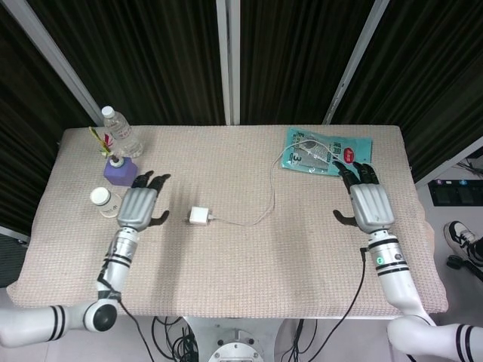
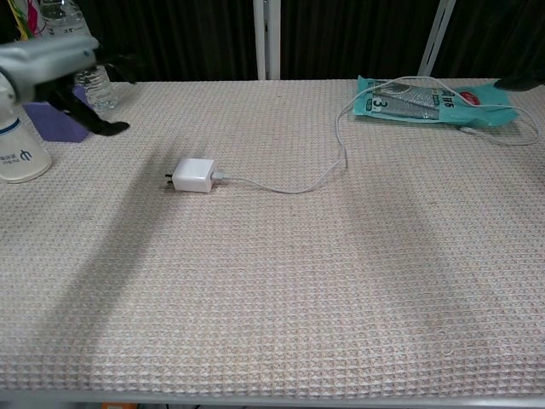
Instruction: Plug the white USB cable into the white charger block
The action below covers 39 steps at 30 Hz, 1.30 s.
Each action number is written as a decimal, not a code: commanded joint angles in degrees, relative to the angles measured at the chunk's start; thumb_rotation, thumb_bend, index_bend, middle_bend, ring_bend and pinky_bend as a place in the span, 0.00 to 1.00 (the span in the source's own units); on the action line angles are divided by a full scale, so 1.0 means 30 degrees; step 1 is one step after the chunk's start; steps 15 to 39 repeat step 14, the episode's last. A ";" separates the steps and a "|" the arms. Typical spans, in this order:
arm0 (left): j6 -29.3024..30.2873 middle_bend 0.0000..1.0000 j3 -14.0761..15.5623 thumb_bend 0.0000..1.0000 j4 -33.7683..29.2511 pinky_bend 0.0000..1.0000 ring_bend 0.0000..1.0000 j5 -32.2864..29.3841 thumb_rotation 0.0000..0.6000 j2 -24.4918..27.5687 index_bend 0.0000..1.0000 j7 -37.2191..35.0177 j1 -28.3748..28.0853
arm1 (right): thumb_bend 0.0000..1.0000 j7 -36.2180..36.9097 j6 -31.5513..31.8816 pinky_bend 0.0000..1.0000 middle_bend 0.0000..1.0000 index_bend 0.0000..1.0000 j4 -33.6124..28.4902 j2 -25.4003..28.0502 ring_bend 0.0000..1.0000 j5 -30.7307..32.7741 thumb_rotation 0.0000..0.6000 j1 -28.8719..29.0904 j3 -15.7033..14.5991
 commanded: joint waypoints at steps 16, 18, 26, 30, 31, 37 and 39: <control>0.7725 0.17 0.4793 0.26 0.0582 0.06 0.04 0.8020 1.00 0.5598 0.15 -0.8077 0.9517 | 0.23 0.9272 0.4368 0.06 0.21 0.09 0.2568 0.3639 0.04 -0.7955 1.00 -0.7077 -0.3376; 0.7725 0.17 0.4793 0.26 0.0582 0.06 0.04 0.8020 1.00 0.5598 0.15 -0.8077 0.9517 | 0.23 0.9272 0.4368 0.06 0.21 0.09 0.2568 0.3639 0.04 -0.7955 1.00 -0.7077 -0.3376; 0.7725 0.17 0.4793 0.26 0.0582 0.06 0.04 0.8020 1.00 0.5598 0.15 -0.8077 0.9517 | 0.23 0.9272 0.4368 0.06 0.21 0.09 0.2568 0.3639 0.04 -0.7955 1.00 -0.7077 -0.3376; 0.7725 0.17 0.4793 0.26 0.0582 0.06 0.04 0.8020 1.00 0.5598 0.15 -0.8077 0.9517 | 0.23 0.9272 0.4368 0.06 0.21 0.09 0.2568 0.3639 0.04 -0.7955 1.00 -0.7077 -0.3376; 0.7725 0.17 0.4793 0.26 0.0582 0.06 0.04 0.8020 1.00 0.5598 0.15 -0.8077 0.9517 | 0.23 0.9272 0.4368 0.06 0.21 0.09 0.2568 0.3639 0.04 -0.7955 1.00 -0.7077 -0.3376; 0.7725 0.17 0.4793 0.26 0.0582 0.06 0.04 0.8020 1.00 0.5598 0.15 -0.8077 0.9517 | 0.23 0.9272 0.4368 0.06 0.21 0.09 0.2568 0.3639 0.04 -0.7955 1.00 -0.7077 -0.3376; 0.7725 0.17 0.4793 0.26 0.0582 0.06 0.04 0.8020 1.00 0.5598 0.15 -0.8077 0.9517 | 0.23 0.9272 0.4368 0.06 0.21 0.09 0.2568 0.3639 0.04 -0.7955 1.00 -0.7077 -0.3376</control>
